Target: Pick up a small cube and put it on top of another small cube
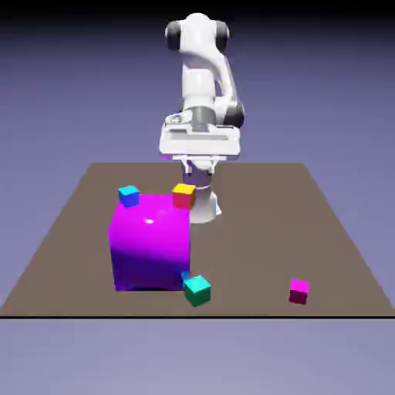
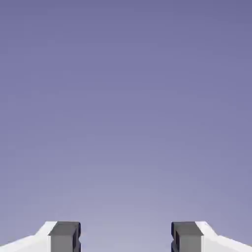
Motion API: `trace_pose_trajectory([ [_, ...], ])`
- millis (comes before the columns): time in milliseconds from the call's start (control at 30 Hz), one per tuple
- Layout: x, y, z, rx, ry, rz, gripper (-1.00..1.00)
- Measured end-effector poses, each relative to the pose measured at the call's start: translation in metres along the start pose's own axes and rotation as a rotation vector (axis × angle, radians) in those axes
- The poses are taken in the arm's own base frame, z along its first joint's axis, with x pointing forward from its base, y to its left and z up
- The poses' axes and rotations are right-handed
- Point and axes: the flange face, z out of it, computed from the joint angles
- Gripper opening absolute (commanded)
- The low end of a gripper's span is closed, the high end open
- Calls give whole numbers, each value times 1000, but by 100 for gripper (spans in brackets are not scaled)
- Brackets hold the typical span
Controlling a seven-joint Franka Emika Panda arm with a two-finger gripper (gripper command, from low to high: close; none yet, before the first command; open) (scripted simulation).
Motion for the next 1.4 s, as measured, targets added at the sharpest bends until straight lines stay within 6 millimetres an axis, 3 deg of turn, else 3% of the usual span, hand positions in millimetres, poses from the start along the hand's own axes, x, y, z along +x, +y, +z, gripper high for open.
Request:
trace_pose_trajectory([
  [167, -15, -32, 51, -113, -131, 49, 0],
  [367, -47, -64, 114, -256, -282, 114, 0],
  [800, -160, -111, 236, -593, -584, 272, 0],
  [1067, -240, -127, 289, -821, -750, 377, 0],
  [1133, -242, -128, 290, -826, -753, 380, 0],
  [1233, -286, -94, 325, -826, -753, 379, 0],
  [1267, -288, -92, 327, -826, -753, 379, -100],
  [1333, -288, -92, 327, -826, -754, 379, -100],
  [1400, -258, -116, 304, -825, -755, 381, -100],
])
